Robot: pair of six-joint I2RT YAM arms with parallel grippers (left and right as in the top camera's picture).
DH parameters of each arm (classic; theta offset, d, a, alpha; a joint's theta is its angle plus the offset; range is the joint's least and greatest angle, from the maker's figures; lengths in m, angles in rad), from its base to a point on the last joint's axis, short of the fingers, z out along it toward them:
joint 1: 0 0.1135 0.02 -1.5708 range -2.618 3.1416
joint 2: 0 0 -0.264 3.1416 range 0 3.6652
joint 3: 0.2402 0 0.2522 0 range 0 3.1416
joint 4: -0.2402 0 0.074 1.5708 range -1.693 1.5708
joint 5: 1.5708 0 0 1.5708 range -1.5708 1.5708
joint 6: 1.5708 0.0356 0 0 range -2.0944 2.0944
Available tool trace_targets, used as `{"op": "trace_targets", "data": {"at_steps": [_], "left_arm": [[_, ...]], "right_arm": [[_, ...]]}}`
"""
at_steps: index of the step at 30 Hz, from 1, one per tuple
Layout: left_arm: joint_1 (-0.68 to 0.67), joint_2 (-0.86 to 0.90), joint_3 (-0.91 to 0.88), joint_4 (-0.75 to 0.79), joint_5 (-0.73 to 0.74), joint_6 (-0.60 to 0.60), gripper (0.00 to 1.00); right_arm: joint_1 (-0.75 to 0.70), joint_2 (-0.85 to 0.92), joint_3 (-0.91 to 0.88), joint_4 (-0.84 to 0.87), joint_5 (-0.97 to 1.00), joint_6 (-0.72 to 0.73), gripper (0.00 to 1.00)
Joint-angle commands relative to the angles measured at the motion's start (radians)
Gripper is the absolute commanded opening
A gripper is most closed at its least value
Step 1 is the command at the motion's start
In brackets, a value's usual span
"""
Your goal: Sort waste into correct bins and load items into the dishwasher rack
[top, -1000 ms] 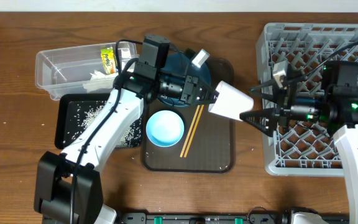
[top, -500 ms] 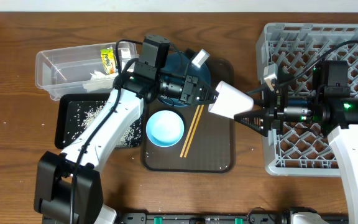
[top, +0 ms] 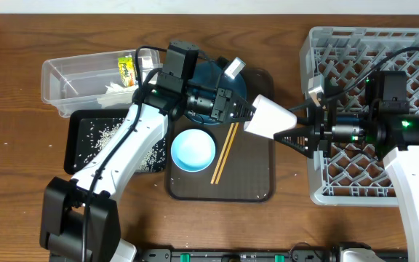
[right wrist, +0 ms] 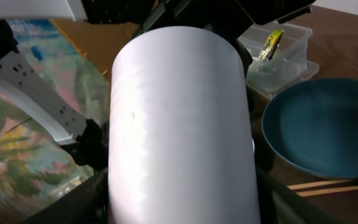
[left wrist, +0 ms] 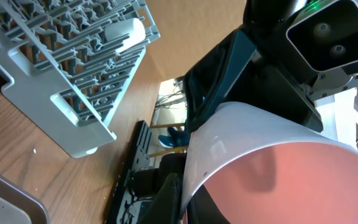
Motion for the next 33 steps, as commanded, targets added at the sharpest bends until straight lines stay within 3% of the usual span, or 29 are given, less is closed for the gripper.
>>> {"op": "trace_targets", "data": {"at_steps": [1,3,10,13,17,21,24,27,29,33], "left_arm": [[0.001,0.001,0.005,0.006,0.021,-0.013,0.06],[0.001,0.001,0.005,0.009,0.021,-0.013,0.06],[0.001,0.001,0.005,0.008,0.000,-0.013,0.06],[0.001,0.001,0.005,0.005,-0.065,-0.012,0.17],[0.001,0.001,0.005,-0.095,-0.317,0.019,0.41],[0.004,-0.003,0.005,-0.296,-0.654,0.069,0.49],[0.024,-0.019,0.005,-0.430,-0.817,0.103,0.49],[0.056,-0.065,0.005,-0.534,-0.912,0.153,0.49],[0.078,-0.113,0.005,-0.582,-0.972,0.169,0.49],[0.103,-0.215,0.005,-0.626,-1.085,0.173,0.49]], "right_arm": [[0.011,0.001,-0.008,-0.001,-0.026,-0.011,0.58],[0.011,0.001,-0.008,-0.001,-0.025,-0.011,0.50],[0.010,0.001,-0.008,-0.005,0.024,-0.010,0.49],[0.010,0.001,-0.008,-0.007,0.104,0.024,0.48],[0.005,0.001,-0.005,-0.001,0.359,0.175,0.40],[-0.020,0.000,0.021,-0.005,0.637,0.352,0.34],[-0.062,-0.001,0.078,-0.040,0.811,0.432,0.29],[-0.125,-0.001,0.148,-0.063,0.974,0.512,0.09],[-0.179,0.000,0.189,-0.066,1.079,0.576,0.02],[-0.300,0.012,0.249,-0.064,1.196,0.646,0.01]]}}
